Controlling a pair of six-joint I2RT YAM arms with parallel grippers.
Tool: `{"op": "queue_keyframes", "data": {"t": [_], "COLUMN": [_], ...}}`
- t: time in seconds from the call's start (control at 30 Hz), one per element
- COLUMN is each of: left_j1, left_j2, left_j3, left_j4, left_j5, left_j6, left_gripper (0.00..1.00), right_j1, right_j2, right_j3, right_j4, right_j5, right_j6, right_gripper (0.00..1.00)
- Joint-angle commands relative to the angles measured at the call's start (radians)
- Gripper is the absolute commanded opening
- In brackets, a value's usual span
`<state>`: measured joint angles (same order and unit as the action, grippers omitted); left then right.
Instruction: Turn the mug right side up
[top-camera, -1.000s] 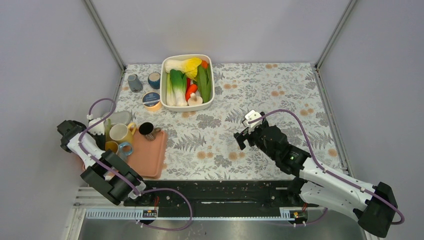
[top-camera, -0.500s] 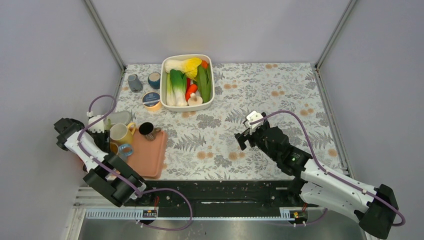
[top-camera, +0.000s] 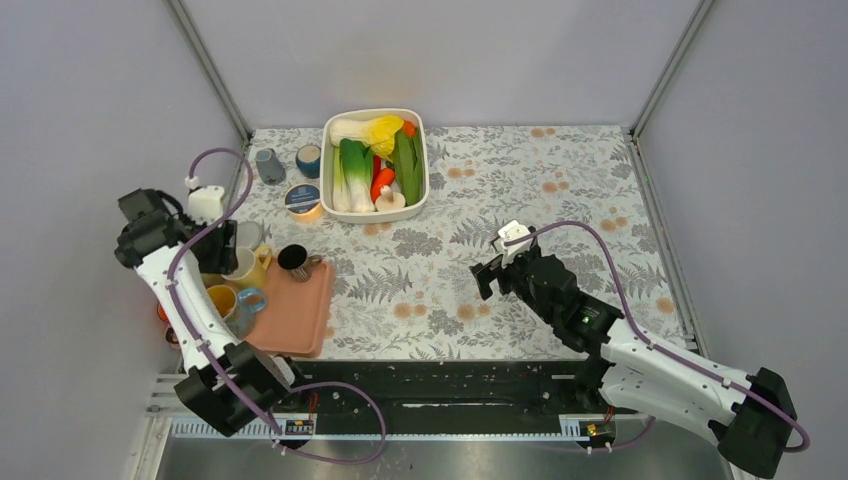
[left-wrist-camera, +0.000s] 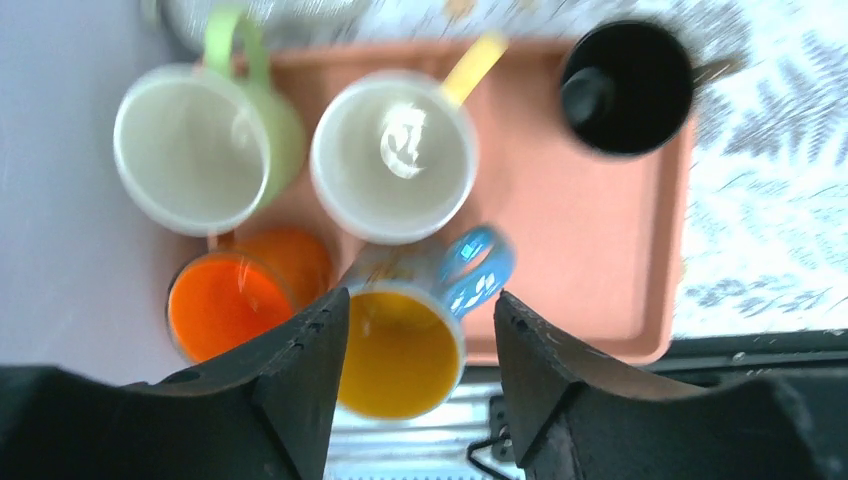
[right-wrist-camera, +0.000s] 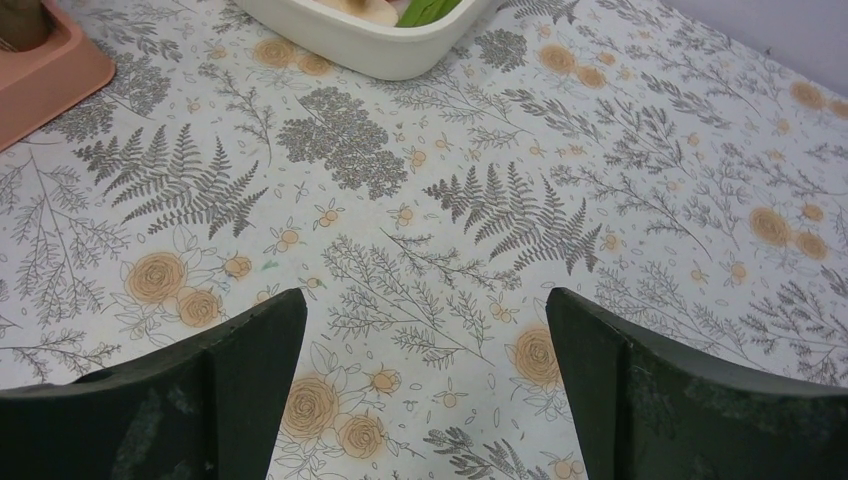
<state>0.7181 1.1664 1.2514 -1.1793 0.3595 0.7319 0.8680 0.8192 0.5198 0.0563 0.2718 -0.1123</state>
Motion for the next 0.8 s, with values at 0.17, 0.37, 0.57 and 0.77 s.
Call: {"op": "queue_keyframes", "data": {"t": [0.17, 0.37, 0.57, 0.77], "left_j1": [-0.411, -0.498, -0.522, -0.530], "left_j2": [0.234, 0.626, 0.960, 1.082], "left_j3": [0.284, 0.605, 1.004, 1.020], "left_j4": [0.147, 0.220, 0.277, 0.410], "left_j5": [-0.140, -0.228, -0.382, -0.521], "left_j6": [-0.433, -0.569, -0.728, -0.788], "left_gripper": [0.70, 0.78, 0.99, 0.99], "right_j1": [-0.029, -0.065, -0.079, -0.085], "right_j2": [0.068, 0.193, 0.321, 0.352], "right_j3": [0.069, 0.174, 0.339, 0.392], "right_j4": [0.005, 0.027, -0.150, -0.274], "right_j5": [0.079, 0.081, 0.141, 0.134], "right_j6": [0.106, 0.077, 0.207, 0.261], "right_gripper": [0.99, 0.99, 0.99, 0.99]}}
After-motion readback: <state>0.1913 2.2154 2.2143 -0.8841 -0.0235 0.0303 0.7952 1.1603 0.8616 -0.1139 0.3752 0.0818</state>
